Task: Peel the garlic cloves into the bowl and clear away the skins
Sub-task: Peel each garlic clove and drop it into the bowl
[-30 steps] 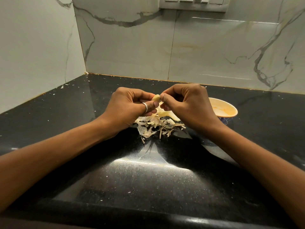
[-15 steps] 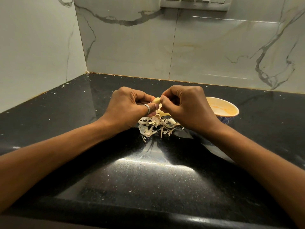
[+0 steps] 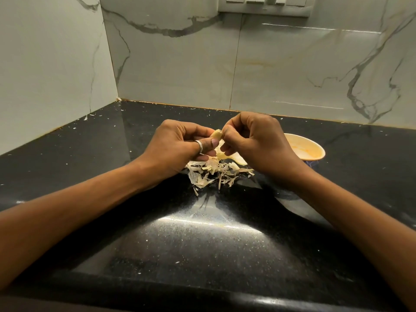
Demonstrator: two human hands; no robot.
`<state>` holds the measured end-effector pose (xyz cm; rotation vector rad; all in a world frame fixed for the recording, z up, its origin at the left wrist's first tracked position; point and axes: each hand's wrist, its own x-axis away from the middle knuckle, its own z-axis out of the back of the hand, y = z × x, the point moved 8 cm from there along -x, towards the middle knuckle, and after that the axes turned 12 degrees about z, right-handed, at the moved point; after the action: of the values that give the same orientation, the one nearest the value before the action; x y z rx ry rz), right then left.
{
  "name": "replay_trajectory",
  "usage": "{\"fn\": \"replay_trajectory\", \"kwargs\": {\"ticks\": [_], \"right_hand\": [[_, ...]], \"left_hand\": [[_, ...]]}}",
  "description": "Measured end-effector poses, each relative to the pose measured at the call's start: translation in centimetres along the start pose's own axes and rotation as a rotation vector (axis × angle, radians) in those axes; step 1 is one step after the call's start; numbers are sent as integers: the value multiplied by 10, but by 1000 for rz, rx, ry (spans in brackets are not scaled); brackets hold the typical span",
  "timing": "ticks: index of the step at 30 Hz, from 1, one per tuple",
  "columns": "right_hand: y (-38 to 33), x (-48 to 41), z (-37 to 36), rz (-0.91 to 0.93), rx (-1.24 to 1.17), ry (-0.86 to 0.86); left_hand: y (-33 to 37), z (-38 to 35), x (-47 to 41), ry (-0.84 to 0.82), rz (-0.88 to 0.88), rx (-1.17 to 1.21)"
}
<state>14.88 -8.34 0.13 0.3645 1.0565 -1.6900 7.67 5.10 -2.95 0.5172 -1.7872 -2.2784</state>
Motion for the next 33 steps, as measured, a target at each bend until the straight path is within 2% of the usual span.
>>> {"fn": "replay_trajectory", "kwargs": {"ticks": [5, 20, 33], "right_hand": [[3, -1, -1, -40, -61, -1], [-2, 0, -2, -37, 27, -39], [-1, 4, -9, -15, 113, -124]], "left_hand": [[1, -2, 2, -25, 21, 83], [-8, -5, -5, -127, 154, 301], [-10, 1, -12, -120, 185, 451]]}}
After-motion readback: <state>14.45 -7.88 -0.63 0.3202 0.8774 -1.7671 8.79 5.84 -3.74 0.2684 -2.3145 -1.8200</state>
